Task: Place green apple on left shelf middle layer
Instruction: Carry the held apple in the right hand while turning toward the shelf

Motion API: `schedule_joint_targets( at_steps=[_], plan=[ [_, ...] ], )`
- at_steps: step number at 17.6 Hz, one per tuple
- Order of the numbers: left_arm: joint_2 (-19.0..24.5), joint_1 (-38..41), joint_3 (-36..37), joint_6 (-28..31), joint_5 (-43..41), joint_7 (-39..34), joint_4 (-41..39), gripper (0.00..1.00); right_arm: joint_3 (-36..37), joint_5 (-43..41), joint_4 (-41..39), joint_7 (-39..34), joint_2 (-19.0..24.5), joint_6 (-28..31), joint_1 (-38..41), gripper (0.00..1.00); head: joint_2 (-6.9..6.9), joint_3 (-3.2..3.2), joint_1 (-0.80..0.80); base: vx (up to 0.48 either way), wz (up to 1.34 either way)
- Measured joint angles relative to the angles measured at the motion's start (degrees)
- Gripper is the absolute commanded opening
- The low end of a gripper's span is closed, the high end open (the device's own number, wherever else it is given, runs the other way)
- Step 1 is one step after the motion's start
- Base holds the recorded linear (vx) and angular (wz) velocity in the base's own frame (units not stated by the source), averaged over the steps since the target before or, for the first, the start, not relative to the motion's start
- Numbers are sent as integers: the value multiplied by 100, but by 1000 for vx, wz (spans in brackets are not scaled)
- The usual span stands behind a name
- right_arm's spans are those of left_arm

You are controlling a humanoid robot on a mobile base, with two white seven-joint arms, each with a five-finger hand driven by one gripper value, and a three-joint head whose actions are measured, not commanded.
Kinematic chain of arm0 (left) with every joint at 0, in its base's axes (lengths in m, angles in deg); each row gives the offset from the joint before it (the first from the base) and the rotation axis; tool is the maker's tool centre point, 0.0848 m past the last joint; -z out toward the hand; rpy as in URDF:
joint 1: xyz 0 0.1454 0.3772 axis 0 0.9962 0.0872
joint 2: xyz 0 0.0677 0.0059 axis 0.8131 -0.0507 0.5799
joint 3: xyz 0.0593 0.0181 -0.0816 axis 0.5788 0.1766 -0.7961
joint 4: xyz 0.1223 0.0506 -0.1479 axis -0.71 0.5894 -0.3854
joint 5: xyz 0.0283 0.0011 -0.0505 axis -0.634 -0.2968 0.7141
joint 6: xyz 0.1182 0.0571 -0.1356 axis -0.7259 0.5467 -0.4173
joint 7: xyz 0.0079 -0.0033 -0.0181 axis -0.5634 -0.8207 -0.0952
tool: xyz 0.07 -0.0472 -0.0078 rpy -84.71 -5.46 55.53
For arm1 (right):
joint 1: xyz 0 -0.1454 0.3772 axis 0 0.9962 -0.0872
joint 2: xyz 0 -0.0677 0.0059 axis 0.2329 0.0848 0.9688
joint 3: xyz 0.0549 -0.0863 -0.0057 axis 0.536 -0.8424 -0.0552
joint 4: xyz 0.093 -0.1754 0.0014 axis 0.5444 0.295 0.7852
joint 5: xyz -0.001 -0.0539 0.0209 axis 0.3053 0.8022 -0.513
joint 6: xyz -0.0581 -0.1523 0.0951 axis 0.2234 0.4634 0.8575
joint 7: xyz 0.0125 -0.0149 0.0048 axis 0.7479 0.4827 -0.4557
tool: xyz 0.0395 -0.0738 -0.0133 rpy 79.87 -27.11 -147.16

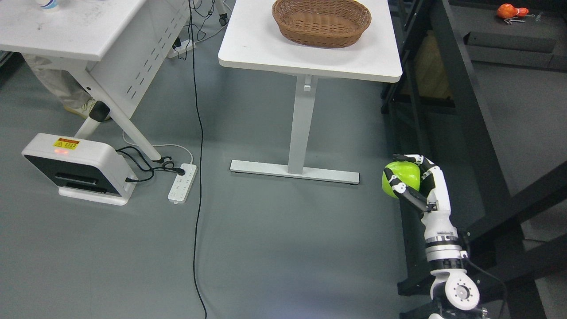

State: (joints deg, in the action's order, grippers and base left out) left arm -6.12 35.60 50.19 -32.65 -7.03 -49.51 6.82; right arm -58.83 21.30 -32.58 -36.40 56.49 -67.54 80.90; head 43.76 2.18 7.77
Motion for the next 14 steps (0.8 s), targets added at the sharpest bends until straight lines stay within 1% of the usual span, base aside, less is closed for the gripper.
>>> schedule_joint_targets(
  at_steps=[7, 14],
  plan=[
    [0, 0, 0, 0, 0, 0, 0, 100, -37, 0, -3, 0, 2, 0, 2, 0, 0, 0, 0, -171, -3],
    [0, 0, 0, 0, 0, 0, 0, 100, -45, 0, -4, -23, 4, -1, -3, 0, 0, 0, 0, -57, -138]
  ],
)
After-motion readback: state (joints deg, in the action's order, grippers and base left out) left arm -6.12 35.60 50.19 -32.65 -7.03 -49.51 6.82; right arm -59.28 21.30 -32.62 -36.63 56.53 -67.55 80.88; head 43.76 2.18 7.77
